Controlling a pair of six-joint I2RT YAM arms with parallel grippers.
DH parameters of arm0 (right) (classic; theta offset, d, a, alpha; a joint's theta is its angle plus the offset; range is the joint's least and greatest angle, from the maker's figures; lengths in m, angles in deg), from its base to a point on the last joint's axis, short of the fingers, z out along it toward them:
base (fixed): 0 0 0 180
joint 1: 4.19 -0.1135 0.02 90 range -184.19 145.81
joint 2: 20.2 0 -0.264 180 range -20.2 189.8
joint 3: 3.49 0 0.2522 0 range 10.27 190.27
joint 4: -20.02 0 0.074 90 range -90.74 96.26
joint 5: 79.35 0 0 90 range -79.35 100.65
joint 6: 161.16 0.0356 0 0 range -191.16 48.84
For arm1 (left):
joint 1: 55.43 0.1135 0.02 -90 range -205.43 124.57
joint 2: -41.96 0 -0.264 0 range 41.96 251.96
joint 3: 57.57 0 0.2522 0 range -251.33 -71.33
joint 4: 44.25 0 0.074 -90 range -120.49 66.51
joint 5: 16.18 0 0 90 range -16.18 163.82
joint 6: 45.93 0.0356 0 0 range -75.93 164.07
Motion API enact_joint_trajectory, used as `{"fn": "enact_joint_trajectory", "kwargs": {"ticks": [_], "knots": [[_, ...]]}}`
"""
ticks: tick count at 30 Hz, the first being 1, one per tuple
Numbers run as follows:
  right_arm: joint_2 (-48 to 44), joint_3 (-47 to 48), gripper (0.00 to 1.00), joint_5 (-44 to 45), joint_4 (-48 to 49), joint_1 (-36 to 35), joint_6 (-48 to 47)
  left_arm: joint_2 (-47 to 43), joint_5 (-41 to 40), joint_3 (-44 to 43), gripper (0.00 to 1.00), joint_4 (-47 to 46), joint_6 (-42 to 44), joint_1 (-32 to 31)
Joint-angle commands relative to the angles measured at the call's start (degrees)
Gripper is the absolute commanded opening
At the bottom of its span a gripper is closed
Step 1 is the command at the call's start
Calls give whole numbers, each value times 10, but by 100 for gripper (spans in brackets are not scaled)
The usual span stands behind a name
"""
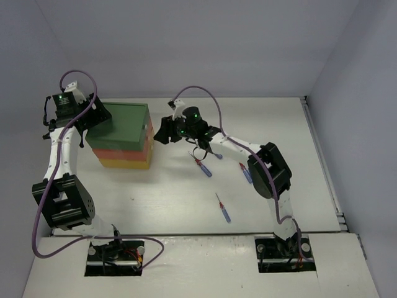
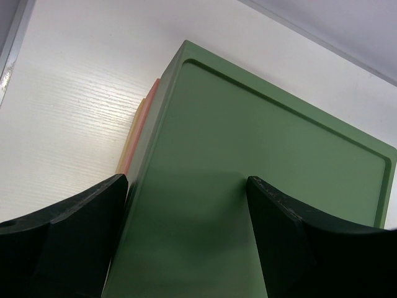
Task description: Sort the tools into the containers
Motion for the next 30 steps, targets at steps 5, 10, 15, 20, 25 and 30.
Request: {"fn": "enact_joint_trajectory", "kwargs": {"ticks": [5,10,15,20,25,30], "knots": [[20,105,44,-183,51,30,-60,-21,31,-2,74,-5,-6,-7],[43,138,45,-202,52,27,-64,-19,34,-2,74,-4,-3,-6],[72,174,45,-210,51,21,-57,-16,37,-3,74,-4,-6,-6],[90,206,46,-207,52,13,-50,-17,36,-2,74,-4,-6,-6],[109,237,46,-201,52,6,-40,-17,38,-2,74,-4,-6,-6],[130,268,47,-204,52,-5,-29,-17,37,-1,74,-3,-6,-7]]}}
